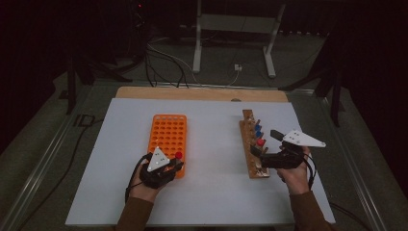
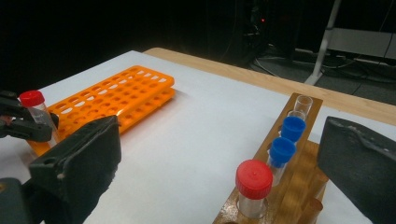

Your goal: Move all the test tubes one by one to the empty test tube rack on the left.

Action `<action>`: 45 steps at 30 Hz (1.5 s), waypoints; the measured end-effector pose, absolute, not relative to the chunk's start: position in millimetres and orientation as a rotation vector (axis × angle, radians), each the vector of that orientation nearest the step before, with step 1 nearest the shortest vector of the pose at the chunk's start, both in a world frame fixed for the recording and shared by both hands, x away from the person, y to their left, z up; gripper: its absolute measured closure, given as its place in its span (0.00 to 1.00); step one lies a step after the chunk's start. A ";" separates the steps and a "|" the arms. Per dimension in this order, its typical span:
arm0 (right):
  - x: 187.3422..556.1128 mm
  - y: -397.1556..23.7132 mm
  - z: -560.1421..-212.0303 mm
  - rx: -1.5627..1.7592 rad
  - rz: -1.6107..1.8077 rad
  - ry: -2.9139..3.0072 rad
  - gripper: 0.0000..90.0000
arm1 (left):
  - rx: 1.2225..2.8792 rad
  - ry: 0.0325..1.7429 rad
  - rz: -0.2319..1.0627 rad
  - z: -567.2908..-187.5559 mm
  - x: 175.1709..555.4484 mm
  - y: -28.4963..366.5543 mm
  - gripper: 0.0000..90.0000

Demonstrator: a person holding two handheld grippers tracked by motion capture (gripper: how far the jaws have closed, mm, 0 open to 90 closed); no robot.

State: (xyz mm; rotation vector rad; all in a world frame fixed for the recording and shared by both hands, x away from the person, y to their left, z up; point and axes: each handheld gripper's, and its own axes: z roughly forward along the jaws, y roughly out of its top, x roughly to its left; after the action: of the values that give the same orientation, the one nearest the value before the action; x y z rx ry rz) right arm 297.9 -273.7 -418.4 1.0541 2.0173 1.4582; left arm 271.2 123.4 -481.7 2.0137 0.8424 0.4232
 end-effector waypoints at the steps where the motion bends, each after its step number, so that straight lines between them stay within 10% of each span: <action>1: 298.0 -273.9 -418.4 1.054 1.457 2.016 0.00 | 2.021 0.843 0.420 -482.4 271.6 123.3 0.82; 9: 299.0 -275.6 -418.8 1.063 1.449 2.013 0.00 | 2.024 0.853 0.394 -484.1 271.9 124.8 0.80; 32: 307.5 -276.8 -432.8 1.095 1.353 2.050 0.08 | 1.753 0.899 0.438 -463.1 269.5 143.1 0.07; 45: 310.4 -274.3 -449.9 1.080 1.244 2.115 0.56 | 1.656 0.964 0.443 -460.2 271.8 155.9 0.01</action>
State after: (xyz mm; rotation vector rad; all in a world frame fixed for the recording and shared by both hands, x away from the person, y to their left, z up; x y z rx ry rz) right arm 310.4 -274.3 -449.9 1.0799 2.1146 1.2439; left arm 271.8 155.9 -460.2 1.6557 0.9635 0.4435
